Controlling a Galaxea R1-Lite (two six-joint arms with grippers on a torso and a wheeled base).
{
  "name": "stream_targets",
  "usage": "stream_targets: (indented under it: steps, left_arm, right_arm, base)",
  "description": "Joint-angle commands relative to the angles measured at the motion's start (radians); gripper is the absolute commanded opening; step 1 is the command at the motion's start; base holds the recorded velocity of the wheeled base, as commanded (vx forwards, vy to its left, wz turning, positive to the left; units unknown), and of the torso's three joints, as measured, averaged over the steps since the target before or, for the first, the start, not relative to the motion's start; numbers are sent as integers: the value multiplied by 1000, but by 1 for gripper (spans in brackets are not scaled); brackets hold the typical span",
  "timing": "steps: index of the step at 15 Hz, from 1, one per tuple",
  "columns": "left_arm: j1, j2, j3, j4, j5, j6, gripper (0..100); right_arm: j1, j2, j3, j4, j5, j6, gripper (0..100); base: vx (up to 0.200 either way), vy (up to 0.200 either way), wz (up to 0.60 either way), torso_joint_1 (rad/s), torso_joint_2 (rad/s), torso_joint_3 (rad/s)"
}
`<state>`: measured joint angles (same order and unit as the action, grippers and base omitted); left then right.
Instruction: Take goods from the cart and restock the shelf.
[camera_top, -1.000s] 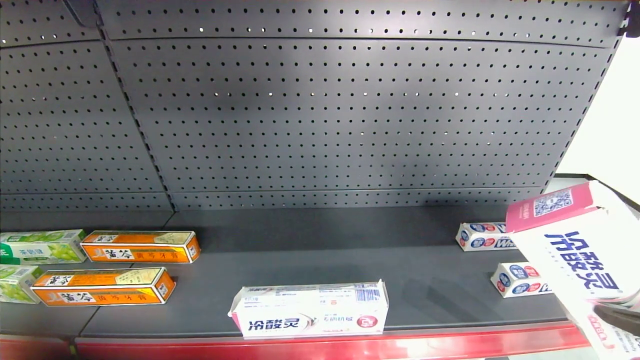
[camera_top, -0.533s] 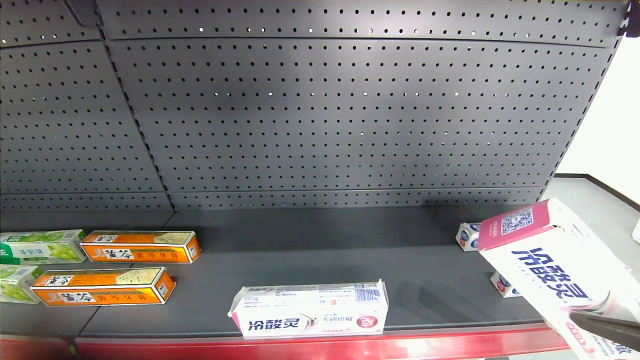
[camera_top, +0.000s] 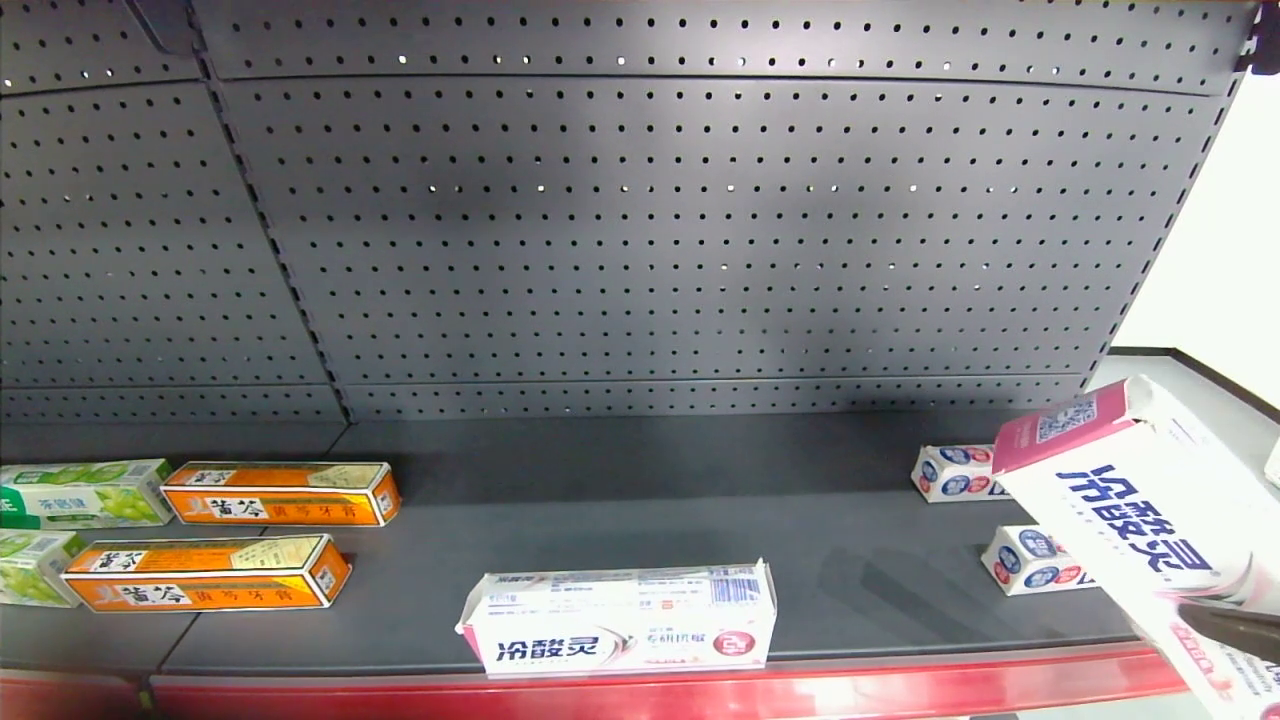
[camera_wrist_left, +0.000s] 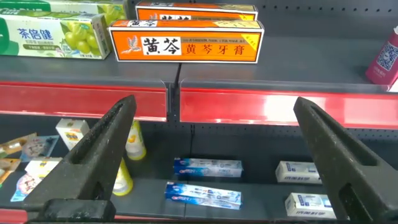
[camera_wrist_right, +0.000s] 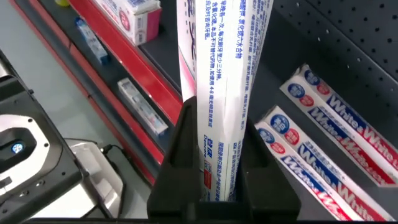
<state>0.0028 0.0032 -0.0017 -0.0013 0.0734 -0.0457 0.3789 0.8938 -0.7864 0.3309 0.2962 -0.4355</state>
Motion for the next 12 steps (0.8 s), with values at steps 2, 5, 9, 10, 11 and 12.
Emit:
stream_targets:
  steps: [2,5,9,10,11,12]
  left_arm:
    - [0,-2,0,0,0,0,100]
    - [0,-2,0,0,0,0,100]
    - [2,-2,0,0,0,0,100]
    - [0,-2,0,0,2,0,100]
    - [0,-2,0,0,0,0,100]
    - [0,-2,0,0,2,0,100]
  right_arm:
    - [-22,85,-114,123,0,-95,0]
    - [-17,186,-189,186,-3,-187,0]
    - [-18,266,-218,122,11,-244,0]
    - [-18,284,-229,93,18,-247,0]
    - [-18,318,-258,70,21,-247,0]
    - [-15,341,-284,70,21,-252,0]
  base:
    - [0,0,0,0,0,0]
    - [0,0,0,0,0,0]
    - [0,0,0,0,0,0]
    - [0,0,0,0,0,0]
    - [0,0,0,0,0,0]
    - [0,0,0,0,0,0]
